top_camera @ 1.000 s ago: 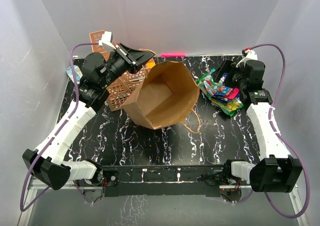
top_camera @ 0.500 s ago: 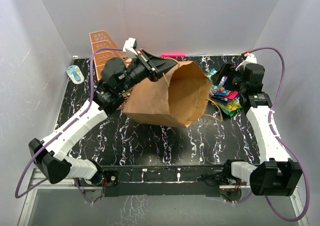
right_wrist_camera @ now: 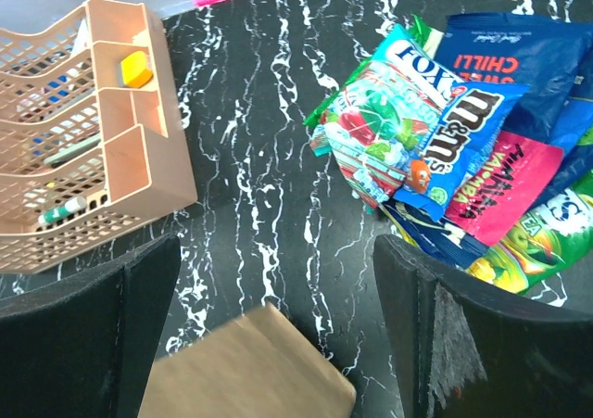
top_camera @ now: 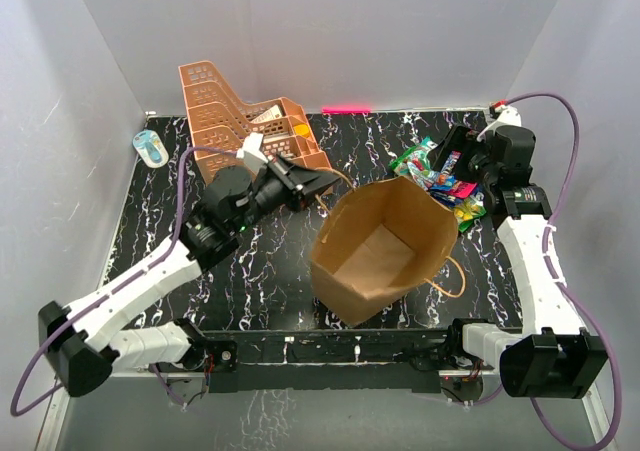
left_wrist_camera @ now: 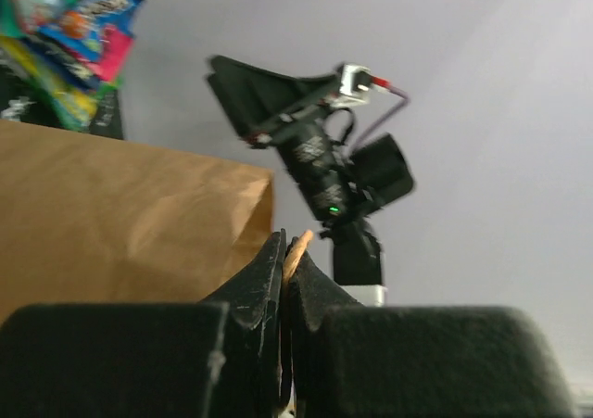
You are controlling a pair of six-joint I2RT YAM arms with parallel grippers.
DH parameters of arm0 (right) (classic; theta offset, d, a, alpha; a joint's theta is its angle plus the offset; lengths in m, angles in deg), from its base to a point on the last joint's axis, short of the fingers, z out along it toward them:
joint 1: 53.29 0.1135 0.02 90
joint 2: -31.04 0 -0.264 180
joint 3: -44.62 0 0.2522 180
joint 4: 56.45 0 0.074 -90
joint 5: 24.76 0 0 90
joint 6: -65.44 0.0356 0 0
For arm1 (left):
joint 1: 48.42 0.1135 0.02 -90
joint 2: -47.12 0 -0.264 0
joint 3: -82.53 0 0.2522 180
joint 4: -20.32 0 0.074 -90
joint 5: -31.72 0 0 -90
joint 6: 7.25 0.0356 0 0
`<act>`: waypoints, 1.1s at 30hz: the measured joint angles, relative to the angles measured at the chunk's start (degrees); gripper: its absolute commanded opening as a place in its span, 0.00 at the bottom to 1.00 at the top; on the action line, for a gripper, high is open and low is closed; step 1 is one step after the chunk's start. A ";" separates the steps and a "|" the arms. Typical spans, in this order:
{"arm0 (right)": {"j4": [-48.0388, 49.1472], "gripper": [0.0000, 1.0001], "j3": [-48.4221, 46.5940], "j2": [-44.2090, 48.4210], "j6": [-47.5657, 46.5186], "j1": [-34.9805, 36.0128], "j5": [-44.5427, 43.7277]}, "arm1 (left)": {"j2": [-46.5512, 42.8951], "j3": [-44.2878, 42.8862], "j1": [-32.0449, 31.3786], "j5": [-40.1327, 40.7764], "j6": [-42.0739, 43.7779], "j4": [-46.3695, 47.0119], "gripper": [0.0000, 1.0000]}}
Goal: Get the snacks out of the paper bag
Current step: Adjust the paper bag at the center of the board.
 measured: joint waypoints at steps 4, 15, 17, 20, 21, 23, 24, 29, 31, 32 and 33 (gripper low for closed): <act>-1.92 0.88 -1.99 -0.07 -0.33 0.00 2.99 | -6.67 6.43 1.09 5.14 0.24 -6.14 0.00; -11.41 0.98 -10.25 -2.64 -3.87 0.17 7.82 | -9.20 4.48 1.99 12.66 7.85 -16.24 0.00; -13.03 0.98 -11.17 -2.93 -4.63 0.20 7.91 | -8.83 3.74 1.99 13.16 9.16 -16.94 0.00; -14.51 0.98 -11.45 -2.84 -5.16 0.24 7.48 | -8.13 2.36 1.99 14.03 11.47 -17.90 0.00; -14.93 0.98 -11.45 -2.80 -5.25 0.26 7.13 | -7.78 1.46 1.99 14.40 12.52 -18.51 0.00; -15.39 0.98 -11.43 -2.56 -5.16 0.59 6.03 | -6.78 -1.11 1.99 15.30 14.84 -19.47 0.00; -15.26 0.98 -11.41 -2.34 -4.59 0.94 4.79 | -6.36 -2.32 1.99 15.65 15.80 -19.93 0.00; -13.64 0.98 -10.10 1.29 2.23 6.47 -6.56 | -6.01 -4.44 1.99 16.74 18.62 -20.35 0.00; -13.16 0.98 -10.08 2.84 3.93 8.48 -9.40 | -5.92 -4.44 2.01 16.83 19.02 -20.46 0.00; -12.90 0.98 -10.08 3.32 4.37 8.79 -10.14 | -5.86 -4.44 2.03 16.81 19.08 -20.59 0.04; -12.52 0.98 -10.08 3.76 4.50 8.87 -10.60 | -5.77 -4.44 2.05 16.81 19.15 -20.74 0.11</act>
